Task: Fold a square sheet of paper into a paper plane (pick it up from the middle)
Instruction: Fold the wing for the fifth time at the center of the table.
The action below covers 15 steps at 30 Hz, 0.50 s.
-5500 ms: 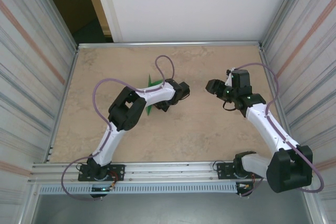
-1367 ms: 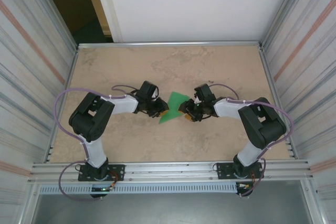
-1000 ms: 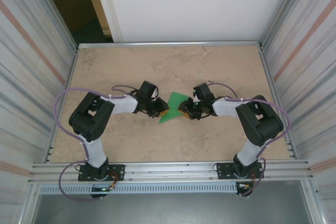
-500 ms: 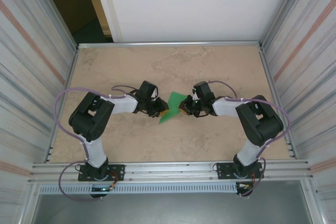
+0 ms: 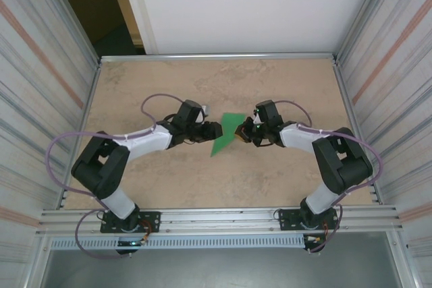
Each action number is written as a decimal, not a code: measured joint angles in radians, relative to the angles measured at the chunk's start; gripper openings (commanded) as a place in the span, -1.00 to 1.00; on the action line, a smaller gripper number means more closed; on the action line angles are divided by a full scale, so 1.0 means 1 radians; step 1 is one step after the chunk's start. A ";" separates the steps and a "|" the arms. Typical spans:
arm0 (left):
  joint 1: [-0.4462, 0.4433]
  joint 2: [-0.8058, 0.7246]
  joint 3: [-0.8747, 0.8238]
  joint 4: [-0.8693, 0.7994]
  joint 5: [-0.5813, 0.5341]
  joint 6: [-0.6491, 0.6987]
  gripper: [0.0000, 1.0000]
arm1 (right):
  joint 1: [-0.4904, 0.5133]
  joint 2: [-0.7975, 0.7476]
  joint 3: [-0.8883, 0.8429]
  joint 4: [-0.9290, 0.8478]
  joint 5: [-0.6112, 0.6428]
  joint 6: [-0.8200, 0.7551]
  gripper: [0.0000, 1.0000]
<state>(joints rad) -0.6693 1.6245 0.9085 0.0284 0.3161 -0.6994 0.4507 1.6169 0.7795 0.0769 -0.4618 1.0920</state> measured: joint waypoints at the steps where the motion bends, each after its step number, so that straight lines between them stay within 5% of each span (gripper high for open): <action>1: -0.024 -0.006 0.000 0.004 -0.026 0.048 0.08 | -0.005 0.000 0.005 -0.007 0.000 0.000 -1.00; 9: -0.175 0.020 -0.024 0.061 -0.223 0.410 0.14 | -0.035 0.000 0.010 -0.042 -0.014 0.023 -1.00; 15: -0.208 0.076 -0.030 0.119 -0.294 0.613 0.10 | -0.052 -0.002 0.010 -0.051 -0.038 0.039 -1.00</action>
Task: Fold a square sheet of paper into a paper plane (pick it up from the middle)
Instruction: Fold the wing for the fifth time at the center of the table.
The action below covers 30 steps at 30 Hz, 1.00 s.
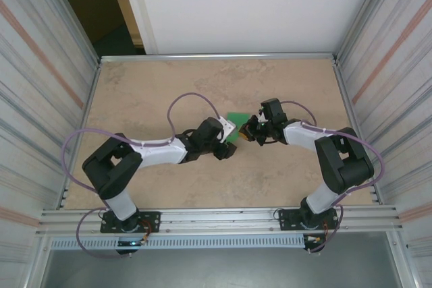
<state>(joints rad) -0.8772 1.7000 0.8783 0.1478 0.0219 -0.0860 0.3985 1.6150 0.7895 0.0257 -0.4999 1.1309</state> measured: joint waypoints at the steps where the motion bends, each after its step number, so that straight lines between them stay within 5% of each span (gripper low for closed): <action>1: 0.000 0.009 0.000 0.011 -0.011 0.028 0.08 | -0.002 0.000 0.000 0.000 -0.003 0.006 -1.00; 14: -0.015 0.051 -0.018 0.118 -0.122 0.293 -0.18 | -0.022 0.000 0.000 0.012 -0.061 0.077 -1.00; 30: -0.022 0.067 -0.041 0.142 -0.129 0.351 -0.44 | -0.028 0.000 0.000 0.019 -0.077 0.097 -0.95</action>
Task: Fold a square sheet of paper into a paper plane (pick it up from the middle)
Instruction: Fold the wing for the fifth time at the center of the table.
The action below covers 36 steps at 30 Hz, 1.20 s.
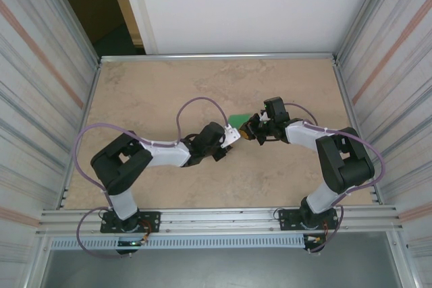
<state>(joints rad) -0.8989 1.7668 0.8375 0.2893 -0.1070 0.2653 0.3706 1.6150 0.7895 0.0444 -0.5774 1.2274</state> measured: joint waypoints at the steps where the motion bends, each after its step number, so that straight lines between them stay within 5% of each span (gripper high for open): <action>1: 0.000 0.005 0.000 0.000 0.000 0.000 -0.45 | 0.000 0.000 0.000 0.000 0.000 0.000 -0.95; 36: -0.006 0.021 0.007 -0.004 0.009 -0.015 -0.54 | 0.001 0.014 0.000 -0.001 -0.007 0.000 -0.96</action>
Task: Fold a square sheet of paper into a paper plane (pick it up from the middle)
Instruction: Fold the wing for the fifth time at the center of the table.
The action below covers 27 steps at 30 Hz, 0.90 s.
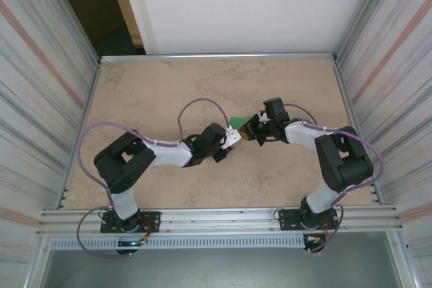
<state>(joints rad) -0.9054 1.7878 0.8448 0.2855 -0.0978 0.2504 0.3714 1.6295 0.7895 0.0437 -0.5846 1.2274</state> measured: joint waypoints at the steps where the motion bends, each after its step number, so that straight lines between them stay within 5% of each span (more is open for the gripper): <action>1: 0.000 0.000 0.000 0.000 0.000 -0.001 -0.57 | 0.000 0.001 0.000 0.000 0.000 0.000 -0.95; 4: 0.000 0.000 0.000 0.000 0.000 -0.005 -0.69 | 0.000 0.002 0.000 0.000 0.000 0.000 -0.76; 9: 0.000 0.000 0.000 0.000 0.001 -0.012 -0.81 | 0.000 0.002 0.000 -0.004 0.000 -0.005 -0.08; 12: 0.000 0.000 0.000 0.000 0.010 -0.017 -0.83 | -0.001 -0.002 0.000 -0.019 0.005 -0.012 0.16; 27: 0.000 0.024 -0.008 0.004 0.090 -0.091 -0.82 | -0.060 -0.137 0.000 -0.161 0.098 -0.098 0.30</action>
<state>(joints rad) -0.9054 1.8114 0.8368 0.2897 -0.0074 0.1596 0.3115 1.4925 0.7891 -0.1177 -0.4870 1.1294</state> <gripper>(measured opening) 0.090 0.651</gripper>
